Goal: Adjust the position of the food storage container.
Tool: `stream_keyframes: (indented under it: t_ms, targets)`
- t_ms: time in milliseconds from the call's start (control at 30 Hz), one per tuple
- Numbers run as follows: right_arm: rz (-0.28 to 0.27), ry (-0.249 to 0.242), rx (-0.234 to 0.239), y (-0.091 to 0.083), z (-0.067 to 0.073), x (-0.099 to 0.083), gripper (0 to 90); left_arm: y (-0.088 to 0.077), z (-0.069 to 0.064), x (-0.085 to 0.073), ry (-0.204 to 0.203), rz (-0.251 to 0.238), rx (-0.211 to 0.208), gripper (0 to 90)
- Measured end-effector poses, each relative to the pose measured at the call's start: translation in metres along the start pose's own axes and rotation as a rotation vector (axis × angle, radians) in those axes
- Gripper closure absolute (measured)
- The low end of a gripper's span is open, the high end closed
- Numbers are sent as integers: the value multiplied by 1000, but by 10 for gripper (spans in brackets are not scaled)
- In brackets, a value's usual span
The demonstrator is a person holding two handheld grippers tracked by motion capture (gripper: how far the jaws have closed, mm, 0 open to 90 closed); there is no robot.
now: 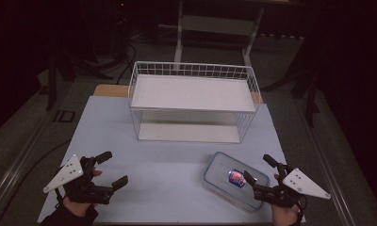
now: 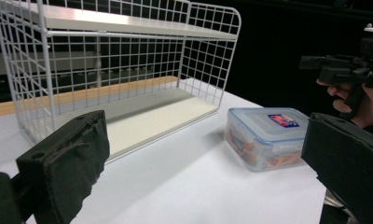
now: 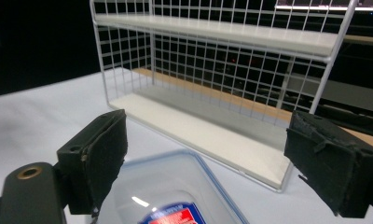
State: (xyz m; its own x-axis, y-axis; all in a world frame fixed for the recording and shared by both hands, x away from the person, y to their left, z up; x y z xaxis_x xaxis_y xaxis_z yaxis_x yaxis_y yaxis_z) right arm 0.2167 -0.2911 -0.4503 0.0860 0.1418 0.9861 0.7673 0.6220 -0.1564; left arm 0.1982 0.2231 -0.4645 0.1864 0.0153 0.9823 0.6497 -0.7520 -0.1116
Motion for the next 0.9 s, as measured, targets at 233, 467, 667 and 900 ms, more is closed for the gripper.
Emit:
stream_keyframes:
  t_ms: [233,467,667,900]
  targets:
    - [50,-14,3,-9,-6,15,140,2,1,0,4,-21,4,9]
    - [133,38,42,-23,-17,5,321,4,0,-2,10,-14,-1,9]
    - [230,54,42,-39,-27,-19,565,7,0,-5,9,0,-8,8]
    - [320,90,13,-53,-38,-45,726,9,-1,-6,16,9,-21,9]
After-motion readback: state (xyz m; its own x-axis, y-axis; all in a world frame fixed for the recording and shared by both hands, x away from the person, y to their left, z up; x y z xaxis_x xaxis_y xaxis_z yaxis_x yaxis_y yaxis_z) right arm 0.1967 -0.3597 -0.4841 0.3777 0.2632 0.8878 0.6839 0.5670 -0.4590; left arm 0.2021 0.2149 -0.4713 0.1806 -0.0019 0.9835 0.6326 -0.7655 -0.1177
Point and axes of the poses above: each handheld gripper's, and its own axes: y roughly forward along the jaws, x roughly out of its top, z roughly to its left, the point moved 1 cm from there along y, roughly forward along the jaws
